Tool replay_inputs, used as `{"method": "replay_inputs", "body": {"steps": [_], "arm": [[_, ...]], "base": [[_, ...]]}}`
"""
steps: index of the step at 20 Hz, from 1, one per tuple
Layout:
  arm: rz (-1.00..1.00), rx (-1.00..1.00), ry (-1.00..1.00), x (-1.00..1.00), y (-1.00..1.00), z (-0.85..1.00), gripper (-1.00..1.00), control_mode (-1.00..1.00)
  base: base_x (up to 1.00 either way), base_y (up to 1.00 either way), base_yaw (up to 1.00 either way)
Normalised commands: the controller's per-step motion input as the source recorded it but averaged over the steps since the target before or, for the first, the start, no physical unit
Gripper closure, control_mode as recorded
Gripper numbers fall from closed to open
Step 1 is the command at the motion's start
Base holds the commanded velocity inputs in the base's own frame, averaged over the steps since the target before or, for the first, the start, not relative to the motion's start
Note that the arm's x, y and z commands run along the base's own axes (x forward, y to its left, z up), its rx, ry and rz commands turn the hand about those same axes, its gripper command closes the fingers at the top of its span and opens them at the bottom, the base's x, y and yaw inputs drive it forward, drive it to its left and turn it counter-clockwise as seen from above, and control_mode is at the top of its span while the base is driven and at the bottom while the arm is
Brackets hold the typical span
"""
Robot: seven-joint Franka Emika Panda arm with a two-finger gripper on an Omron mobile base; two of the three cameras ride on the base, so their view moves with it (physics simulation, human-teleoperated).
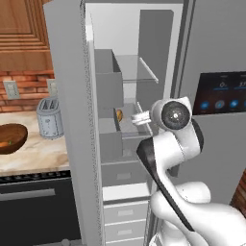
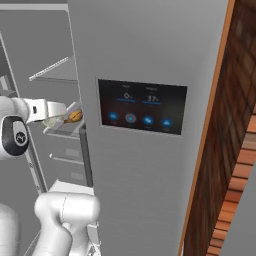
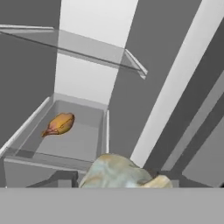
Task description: Take the carrot, chicken drumstick, and garlic from the freezer and place them in the bowl on the counter.
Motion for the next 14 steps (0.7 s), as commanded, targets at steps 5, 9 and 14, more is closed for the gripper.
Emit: {"method": "replay_inputs", "body": {"steps": [5,9,14], "arm": [[0.01,0.2,0.17,-1.0,0.19,0.12,1.0,-1.0],[0.0,0.23,0.23,-1.0,-0.03,-0.07,1.0,-1.0],[-0.03,0.21,0.21,-0.8,-0.04,-0.02,1.0,1.0]], "base": [[0.0,0.0,0.0],[0.0,0.0,0.0],[-0.2,0.0,-0.01]]}}
